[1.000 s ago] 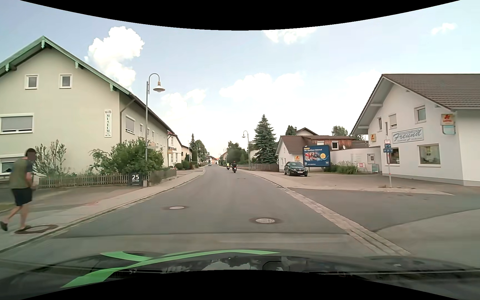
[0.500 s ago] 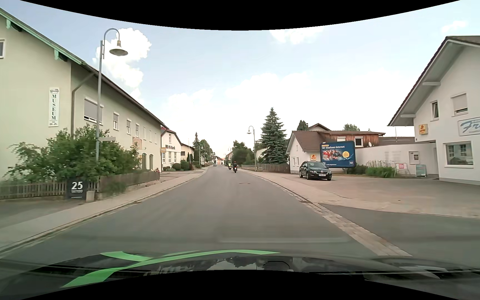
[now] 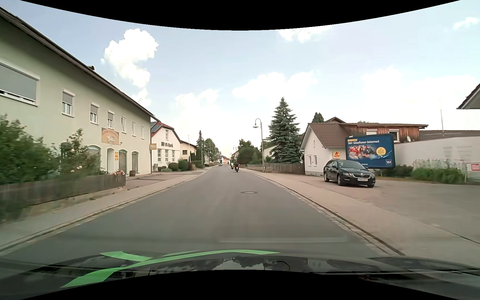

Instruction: Follow the waypoints while adhering to traffic rules and regulations

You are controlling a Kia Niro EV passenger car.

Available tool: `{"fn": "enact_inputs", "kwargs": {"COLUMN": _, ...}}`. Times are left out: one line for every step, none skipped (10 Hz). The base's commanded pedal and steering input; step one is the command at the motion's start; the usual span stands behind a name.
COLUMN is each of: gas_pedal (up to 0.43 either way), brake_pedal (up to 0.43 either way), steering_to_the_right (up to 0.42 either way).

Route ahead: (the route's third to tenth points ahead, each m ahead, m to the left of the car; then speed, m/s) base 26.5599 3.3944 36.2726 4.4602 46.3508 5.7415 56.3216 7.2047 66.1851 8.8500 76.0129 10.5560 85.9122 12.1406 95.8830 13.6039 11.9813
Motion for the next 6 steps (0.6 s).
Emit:
{"fn": "enact_inputs", "kwargs": {"gas_pedal": 0.189, "brake_pedal": 0.000, "steering_to_the_right": -0.027}}
{"fn": "enact_inputs", "kwargs": {"gas_pedal": 0.197, "brake_pedal": 0.000, "steering_to_the_right": -0.027}}
{"fn": "enact_inputs", "kwargs": {"gas_pedal": 0.197, "brake_pedal": 0.000, "steering_to_the_right": -0.028}}
{"fn": "enact_inputs", "kwargs": {"gas_pedal": 0.197, "brake_pedal": 0.000, "steering_to_the_right": -0.027}}
{"fn": "enact_inputs", "kwargs": {"gas_pedal": 0.209, "brake_pedal": 0.000, "steering_to_the_right": -0.028}}
{"fn": "enact_inputs", "kwargs": {"gas_pedal": 0.220, "brake_pedal": 0.000, "steering_to_the_right": -0.028}}
